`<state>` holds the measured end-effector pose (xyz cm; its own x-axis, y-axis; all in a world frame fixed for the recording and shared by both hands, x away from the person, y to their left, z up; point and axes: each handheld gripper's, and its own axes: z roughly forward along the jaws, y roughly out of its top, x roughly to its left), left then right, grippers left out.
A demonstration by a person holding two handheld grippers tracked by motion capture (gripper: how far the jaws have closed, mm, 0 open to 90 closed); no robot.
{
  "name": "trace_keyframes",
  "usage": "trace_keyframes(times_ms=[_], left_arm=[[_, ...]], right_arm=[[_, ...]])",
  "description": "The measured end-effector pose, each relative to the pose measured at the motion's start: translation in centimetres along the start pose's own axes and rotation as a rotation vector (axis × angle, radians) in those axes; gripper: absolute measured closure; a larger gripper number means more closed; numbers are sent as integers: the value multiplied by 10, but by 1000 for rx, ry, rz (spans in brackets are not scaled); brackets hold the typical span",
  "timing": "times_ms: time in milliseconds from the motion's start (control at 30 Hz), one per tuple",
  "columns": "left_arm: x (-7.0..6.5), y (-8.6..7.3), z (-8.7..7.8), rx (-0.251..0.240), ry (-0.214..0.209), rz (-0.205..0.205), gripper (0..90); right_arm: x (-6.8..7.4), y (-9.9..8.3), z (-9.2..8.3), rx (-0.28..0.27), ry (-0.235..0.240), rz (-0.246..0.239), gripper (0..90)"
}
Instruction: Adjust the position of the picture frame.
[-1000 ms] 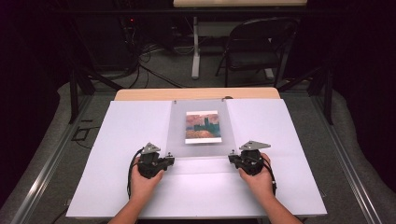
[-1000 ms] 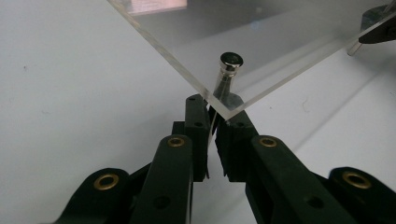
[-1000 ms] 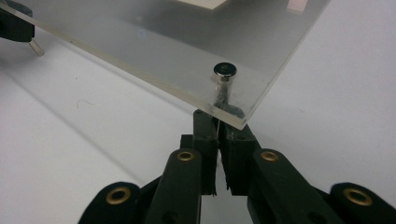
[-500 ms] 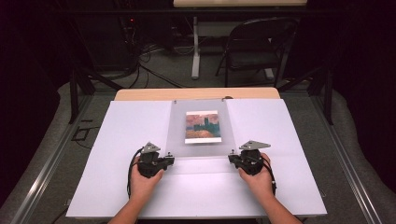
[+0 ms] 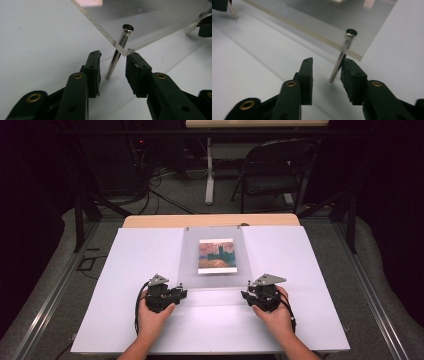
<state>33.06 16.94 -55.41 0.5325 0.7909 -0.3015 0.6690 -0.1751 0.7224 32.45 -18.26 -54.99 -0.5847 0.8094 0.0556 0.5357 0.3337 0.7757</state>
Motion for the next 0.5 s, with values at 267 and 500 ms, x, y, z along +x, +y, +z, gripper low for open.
trace_keyframes(times_ms=[267, 500], left_arm=[[-7, -6, -15, 5, 32, 40, 540], [-10, -9, -24, 8, 47, 59, 458]], right_arm=[[5, -6, -21, 18, -17, -16, 530], [10, -13, -36, 11, -27, -27, 484]])
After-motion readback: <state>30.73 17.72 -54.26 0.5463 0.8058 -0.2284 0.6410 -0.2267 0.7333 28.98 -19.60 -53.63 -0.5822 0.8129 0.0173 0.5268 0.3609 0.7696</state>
